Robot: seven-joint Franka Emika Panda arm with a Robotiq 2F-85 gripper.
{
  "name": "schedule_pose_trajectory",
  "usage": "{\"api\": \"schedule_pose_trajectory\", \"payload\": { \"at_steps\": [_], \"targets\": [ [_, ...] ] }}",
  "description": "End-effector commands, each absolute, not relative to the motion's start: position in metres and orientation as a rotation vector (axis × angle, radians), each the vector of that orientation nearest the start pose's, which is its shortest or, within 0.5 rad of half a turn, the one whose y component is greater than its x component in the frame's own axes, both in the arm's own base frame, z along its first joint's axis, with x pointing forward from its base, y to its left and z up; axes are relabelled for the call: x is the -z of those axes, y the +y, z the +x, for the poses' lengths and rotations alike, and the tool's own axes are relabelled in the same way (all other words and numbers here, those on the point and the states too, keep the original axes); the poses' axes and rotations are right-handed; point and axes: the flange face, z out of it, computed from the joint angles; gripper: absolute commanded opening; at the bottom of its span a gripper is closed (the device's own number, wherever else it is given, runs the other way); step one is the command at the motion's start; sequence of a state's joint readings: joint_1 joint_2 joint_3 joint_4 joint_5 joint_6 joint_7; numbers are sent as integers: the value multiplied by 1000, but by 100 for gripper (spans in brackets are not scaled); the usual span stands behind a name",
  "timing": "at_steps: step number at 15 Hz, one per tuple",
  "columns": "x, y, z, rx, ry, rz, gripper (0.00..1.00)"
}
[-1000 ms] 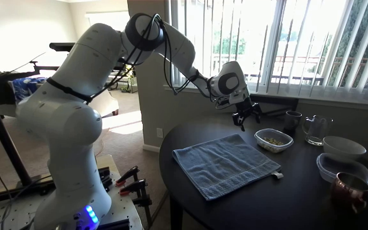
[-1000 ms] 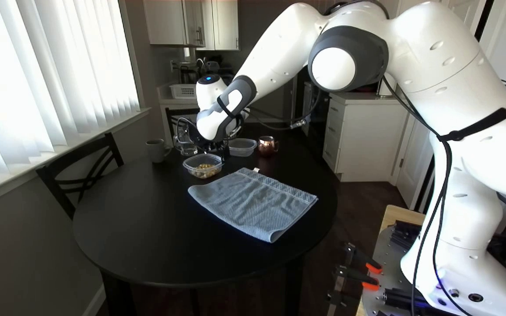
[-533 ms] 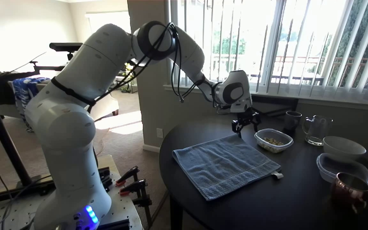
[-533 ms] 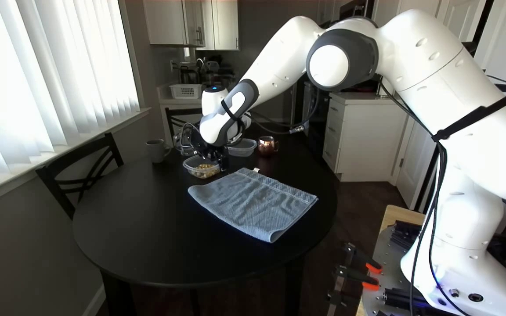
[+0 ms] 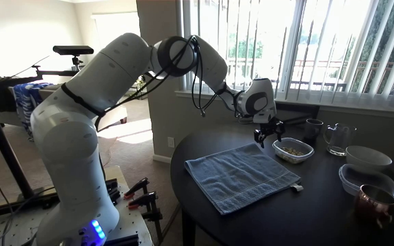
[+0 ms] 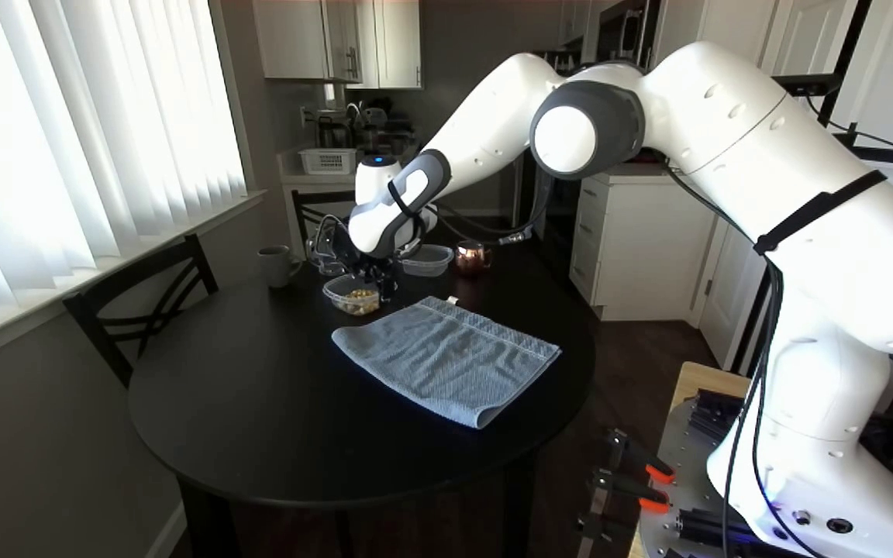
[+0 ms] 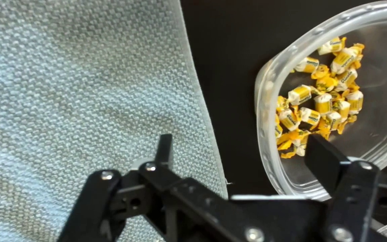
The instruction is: Pour the contents in the container on the towel
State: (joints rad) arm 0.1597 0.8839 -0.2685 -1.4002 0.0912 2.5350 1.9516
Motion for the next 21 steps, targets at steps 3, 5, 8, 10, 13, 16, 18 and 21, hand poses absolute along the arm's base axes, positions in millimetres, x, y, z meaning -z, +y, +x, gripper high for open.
{"api": "schedule_pose_trajectory", "payload": {
  "at_steps": [3, 5, 8, 10, 13, 16, 18, 21],
  "targets": [
    [-190, -44, 778, 399, 2502, -1615, 100],
    [-181, -43, 779, 366, 2492, -1655, 74],
    [-180, -42, 783, 351, 2475, -1661, 53],
    [-185, -43, 785, 355, 2461, -1651, 39],
    [-190, -44, 789, 357, 2450, -1635, 20],
    [-191, -47, 790, 348, 2450, -1615, 5],
    [-189, -49, 790, 338, 2456, -1606, 3],
    [-186, -51, 789, 326, 2458, -1597, 4]
  ]
}}
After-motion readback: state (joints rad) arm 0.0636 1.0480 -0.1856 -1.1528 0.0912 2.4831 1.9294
